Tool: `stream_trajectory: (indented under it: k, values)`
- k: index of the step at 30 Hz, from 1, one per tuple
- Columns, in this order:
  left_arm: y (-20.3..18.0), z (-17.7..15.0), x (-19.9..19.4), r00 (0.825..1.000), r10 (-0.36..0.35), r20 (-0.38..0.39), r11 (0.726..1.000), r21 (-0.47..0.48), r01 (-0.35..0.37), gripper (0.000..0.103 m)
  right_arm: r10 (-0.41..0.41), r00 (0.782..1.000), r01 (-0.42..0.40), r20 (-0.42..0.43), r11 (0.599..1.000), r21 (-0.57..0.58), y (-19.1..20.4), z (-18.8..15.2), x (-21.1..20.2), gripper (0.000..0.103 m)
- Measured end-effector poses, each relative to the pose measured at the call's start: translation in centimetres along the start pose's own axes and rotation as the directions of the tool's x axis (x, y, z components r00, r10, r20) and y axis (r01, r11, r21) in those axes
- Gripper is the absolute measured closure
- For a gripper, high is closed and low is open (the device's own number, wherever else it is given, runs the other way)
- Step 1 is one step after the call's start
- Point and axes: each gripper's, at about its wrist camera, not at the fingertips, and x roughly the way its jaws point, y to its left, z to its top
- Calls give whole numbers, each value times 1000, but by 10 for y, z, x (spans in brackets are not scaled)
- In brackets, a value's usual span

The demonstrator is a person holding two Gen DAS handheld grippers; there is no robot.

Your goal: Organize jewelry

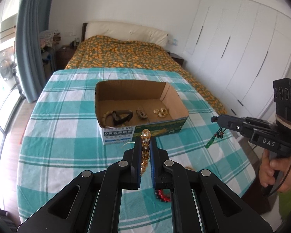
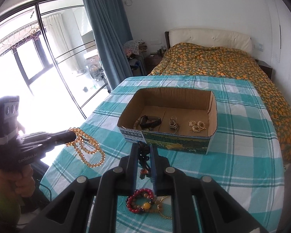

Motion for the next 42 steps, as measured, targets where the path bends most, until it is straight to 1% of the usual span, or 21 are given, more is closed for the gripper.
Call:
stream_trajectory:
  k: [4,7,9,11,14,18,21,24,25,26,27,28,29,31,34,36,39,41,42]
  values:
    - [6,34,19,1000,-8,9,1000,-1,8,98,-4,1000,4,-5,1000,-3,-10,32,18,91]
    - [12,58,43,1000,-19,0,1000,-11,19,98,-7,1000,7,-25,1000,-15,-17,56,41,91]
    - [13,73,62,1000,-12,-2,1000,-5,12,97,-26,999,25,-41,999,-30,-23,71,60,91]
    - [15,87,83,1000,-4,-7,1000,-3,4,98,-39,996,35,-77,998,-48,-30,84,84,91]
    - [18,105,118,999,5,-31,1000,2,-5,98,-57,990,54,-128,998,-33,-47,99,122,91]
    - [23,118,166,996,37,-79,999,8,-37,98,-69,982,65,-176,997,-29,-66,108,168,91]
    - [27,118,199,991,56,-118,998,5,-56,98,-83,977,78,-199,996,-33,-78,109,197,91]
    - [27,116,223,987,64,-146,998,14,-62,97,-83,974,85,-211,996,3,-91,106,217,89]
    - [26,114,230,986,62,-152,998,24,-60,96,-85,974,91,-210,996,17,-95,106,221,84]
    - [25,112,234,986,64,-152,998,31,-60,94,-92,975,100,-205,994,33,-99,105,224,64]
    - [24,111,237,985,75,-152,997,35,-70,91,-95,977,107,-191,993,52,-103,104,223,54]
    - [24,109,239,984,85,-156,996,39,-80,74,-94,980,108,-174,992,72,-105,103,221,50]
    - [25,107,237,985,89,-149,996,36,-85,56,-90,983,106,-160,990,91,-108,102,217,50]
    - [27,102,226,989,97,-113,995,31,-94,44,-95,987,109,-130,988,111,-109,96,204,50]
    - [27,90,204,990,115,-87,993,43,-111,42,-125,988,131,-86,988,75,-98,81,179,50]
    - [27,78,183,991,115,-74,993,43,-112,38,-143,988,145,-55,989,41,-87,66,159,50]
    - [23,47,146,992,116,-53,992,62,-113,32,-167,986,167,-11,986,17,-68,38,125,50]
    - [19,18,120,992,118,-50,991,74,-114,26,-179,984,179,17,984,18,-57,15,102,50]
    - [18,2,110,991,120,-56,990,74,-116,25,-187,982,187,33,982,22,-52,2,90,50]
